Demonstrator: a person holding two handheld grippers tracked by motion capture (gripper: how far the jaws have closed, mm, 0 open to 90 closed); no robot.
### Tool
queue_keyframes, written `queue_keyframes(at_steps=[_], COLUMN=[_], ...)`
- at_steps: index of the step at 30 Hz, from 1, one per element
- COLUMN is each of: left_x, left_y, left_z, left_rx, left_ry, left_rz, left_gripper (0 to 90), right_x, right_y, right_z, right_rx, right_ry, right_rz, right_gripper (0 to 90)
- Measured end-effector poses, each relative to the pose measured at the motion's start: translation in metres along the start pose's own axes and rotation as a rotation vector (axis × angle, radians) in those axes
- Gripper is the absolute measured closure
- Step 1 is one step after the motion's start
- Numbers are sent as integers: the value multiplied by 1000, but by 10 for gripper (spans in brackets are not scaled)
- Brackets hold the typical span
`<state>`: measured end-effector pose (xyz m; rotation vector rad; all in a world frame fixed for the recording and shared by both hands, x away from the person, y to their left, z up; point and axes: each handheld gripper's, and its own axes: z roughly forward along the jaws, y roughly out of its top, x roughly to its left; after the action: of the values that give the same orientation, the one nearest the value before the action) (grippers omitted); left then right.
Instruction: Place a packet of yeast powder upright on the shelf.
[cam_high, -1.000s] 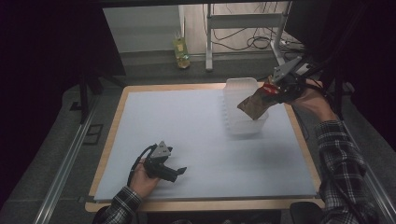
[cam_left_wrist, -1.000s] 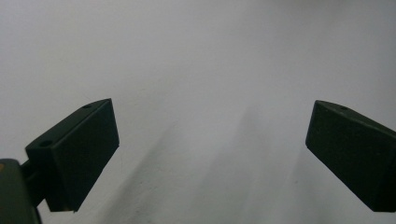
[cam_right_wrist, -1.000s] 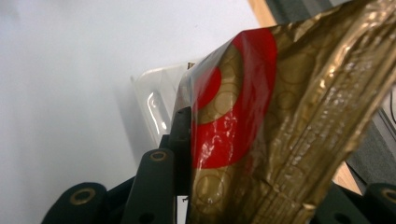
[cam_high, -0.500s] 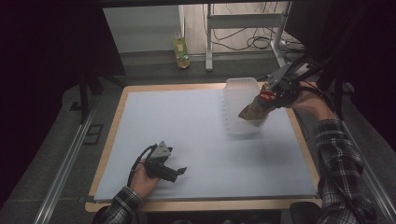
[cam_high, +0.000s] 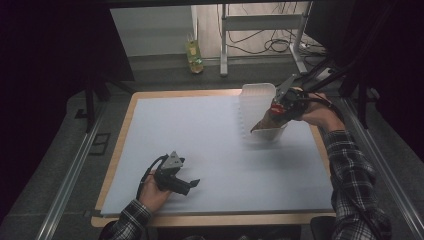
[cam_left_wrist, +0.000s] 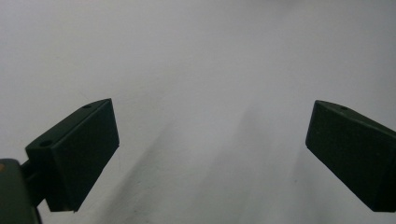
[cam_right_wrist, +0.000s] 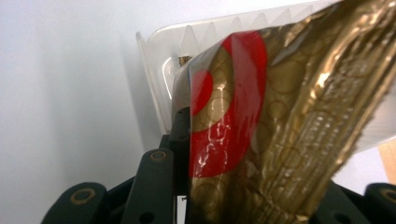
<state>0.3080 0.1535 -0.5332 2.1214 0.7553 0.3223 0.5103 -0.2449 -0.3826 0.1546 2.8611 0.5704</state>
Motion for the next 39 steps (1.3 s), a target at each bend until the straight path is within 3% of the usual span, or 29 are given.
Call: queue_keyframes(at_steps=[4, 9, 16, 27, 32, 39], left_x=[0, 0, 0, 0, 0, -1], left_y=[0, 0, 0, 0, 0, 0], left_z=[0, 1, 1, 1, 1, 2], left_rx=[1, 4, 4, 7, 9, 13], left_ry=[-1, -3, -3, -3, -4, -1], left_rz=[0, 0, 1, 2, 3, 5], left_gripper=[27, 27, 27, 27, 27, 27], right_x=[0, 1, 4, 9, 12, 16], right_y=[-7, -8, -6, -3, -4, -1], right_z=[5, 5, 1, -3, -5, -4], right_rx=[-31, -30, -79, -144, -188, -225], right_ry=[-2, -6, -8, -42, -67, -90], right_rz=[43, 49, 58, 87, 135, 156], right_gripper=[654, 616, 522, 389, 286, 211])
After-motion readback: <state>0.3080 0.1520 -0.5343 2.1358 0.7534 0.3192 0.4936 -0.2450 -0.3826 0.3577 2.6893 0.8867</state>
